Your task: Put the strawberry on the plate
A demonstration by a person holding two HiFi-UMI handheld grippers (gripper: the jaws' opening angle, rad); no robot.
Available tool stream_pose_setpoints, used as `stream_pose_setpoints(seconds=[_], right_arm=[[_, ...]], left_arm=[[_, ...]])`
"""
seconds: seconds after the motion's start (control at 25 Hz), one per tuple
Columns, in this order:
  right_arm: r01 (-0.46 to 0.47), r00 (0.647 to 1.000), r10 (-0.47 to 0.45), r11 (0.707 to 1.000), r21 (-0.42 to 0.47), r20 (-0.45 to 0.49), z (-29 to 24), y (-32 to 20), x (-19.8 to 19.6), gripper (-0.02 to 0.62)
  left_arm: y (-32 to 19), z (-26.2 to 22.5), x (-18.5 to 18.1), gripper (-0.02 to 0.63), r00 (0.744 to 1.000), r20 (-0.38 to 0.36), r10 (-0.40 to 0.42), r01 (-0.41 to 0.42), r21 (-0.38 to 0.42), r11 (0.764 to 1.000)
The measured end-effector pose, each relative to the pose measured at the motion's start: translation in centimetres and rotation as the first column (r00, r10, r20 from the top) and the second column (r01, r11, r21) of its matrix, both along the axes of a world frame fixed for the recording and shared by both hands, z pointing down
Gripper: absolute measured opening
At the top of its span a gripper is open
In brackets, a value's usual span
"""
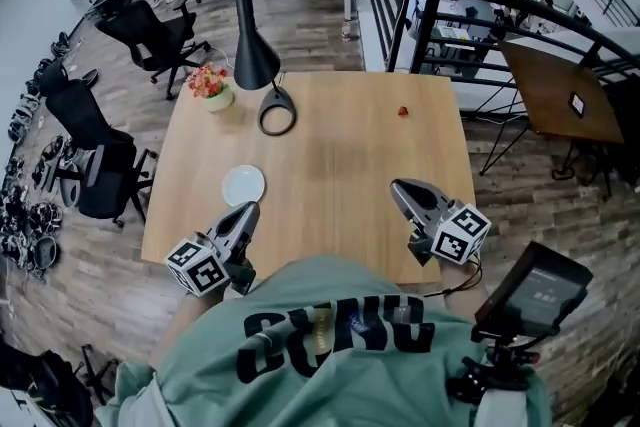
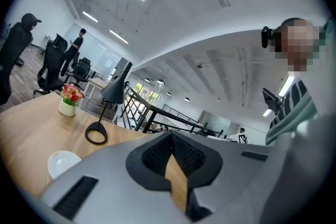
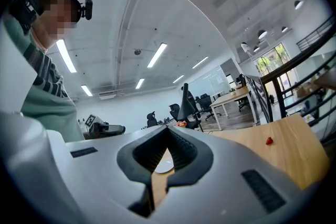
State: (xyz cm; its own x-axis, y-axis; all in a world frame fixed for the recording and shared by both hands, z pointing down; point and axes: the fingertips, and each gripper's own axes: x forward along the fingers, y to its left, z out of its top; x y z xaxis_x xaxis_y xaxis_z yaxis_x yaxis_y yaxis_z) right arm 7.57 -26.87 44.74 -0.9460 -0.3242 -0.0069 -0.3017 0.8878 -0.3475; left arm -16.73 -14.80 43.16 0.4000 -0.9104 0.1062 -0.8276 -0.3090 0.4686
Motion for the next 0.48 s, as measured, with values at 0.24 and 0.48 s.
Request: stream_pose_setpoints(seconds=[0.24,0.48], right_arm=[[-0.151,0.988,0.15,0.988,-0.02,-0.034,-2.4,0.7,-5.3,0.005],[-0.167,0.981,0.167,0.986,0.006,-0.1,-2.1,0.2,-7.4,0.005]], left_arm=[[-1.1,-0.8,-8.0,0.002,0.996,0.017,0.088,-0.089,0.046,0.995],[-3.1,0.0,-11.9,0.002,0.997,0.004,0.079,-0.079,0.044,0.996]])
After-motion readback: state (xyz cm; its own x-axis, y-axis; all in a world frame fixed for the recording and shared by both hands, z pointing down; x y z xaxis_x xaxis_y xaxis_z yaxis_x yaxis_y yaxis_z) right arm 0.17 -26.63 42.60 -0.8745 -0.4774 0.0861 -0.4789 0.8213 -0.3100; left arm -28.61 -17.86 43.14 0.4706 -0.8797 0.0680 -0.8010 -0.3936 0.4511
